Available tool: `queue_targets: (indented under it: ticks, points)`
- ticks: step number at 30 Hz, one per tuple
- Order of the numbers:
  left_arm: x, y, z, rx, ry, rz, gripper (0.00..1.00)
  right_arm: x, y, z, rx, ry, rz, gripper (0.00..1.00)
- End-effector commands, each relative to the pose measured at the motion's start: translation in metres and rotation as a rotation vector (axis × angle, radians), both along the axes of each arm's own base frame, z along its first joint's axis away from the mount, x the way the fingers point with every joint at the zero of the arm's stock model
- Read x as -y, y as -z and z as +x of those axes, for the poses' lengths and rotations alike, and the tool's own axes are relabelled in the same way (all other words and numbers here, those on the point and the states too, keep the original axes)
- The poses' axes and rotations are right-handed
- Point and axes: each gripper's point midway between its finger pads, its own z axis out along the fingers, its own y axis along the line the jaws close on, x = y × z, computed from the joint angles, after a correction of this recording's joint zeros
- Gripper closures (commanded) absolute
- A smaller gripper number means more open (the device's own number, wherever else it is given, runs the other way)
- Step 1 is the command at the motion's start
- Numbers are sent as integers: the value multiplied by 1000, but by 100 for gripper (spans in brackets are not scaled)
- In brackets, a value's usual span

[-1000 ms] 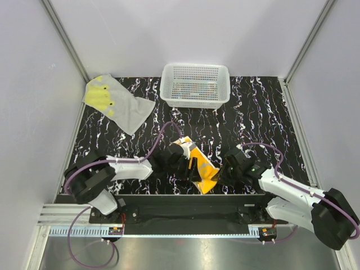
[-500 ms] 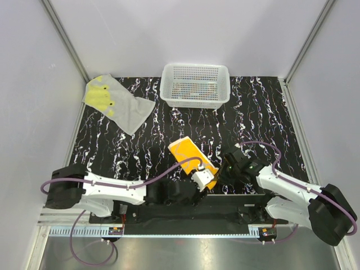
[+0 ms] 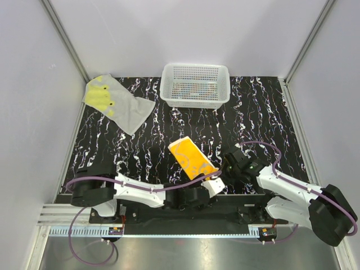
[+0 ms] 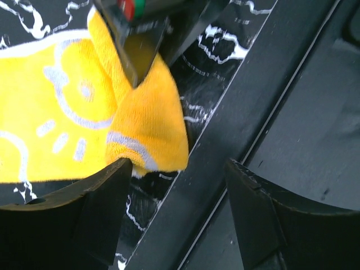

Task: Roll the towels
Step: Roll the towel

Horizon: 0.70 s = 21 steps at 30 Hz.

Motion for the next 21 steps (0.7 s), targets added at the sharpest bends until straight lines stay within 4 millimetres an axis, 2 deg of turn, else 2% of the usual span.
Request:
queue_targets:
  ticks: [1, 7, 10, 14, 15, 16, 19, 21]
  points:
    - [25, -20, 7, 44, -9, -69, 28, 1, 0, -3, 1, -17, -10, 89]
    - [28, -1, 10, 52, -21, 1, 27, 1, 0, -4, 2, -17, -6, 89]
    - [30, 11, 11, 55, -32, 57, 32, 2, 0, -5, 1, -16, -4, 89]
    - [34, 18, 14, 60, -52, 81, 49, 2, -2, -7, 3, -16, 2, 88]
    - [29, 22, 14, 57, -53, 105, 53, 3, -2, -7, 3, -16, 2, 88]
    - [29, 23, 15, 60, -59, 108, 62, 3, -2, -7, 4, -16, 3, 88]
    - [28, 25, 15, 58, -59, 113, 75, 3, -2, -9, 0, -18, 3, 87]
    - [28, 27, 14, 53, -54, 119, 78, 3, -2, -9, 0, -19, 5, 87]
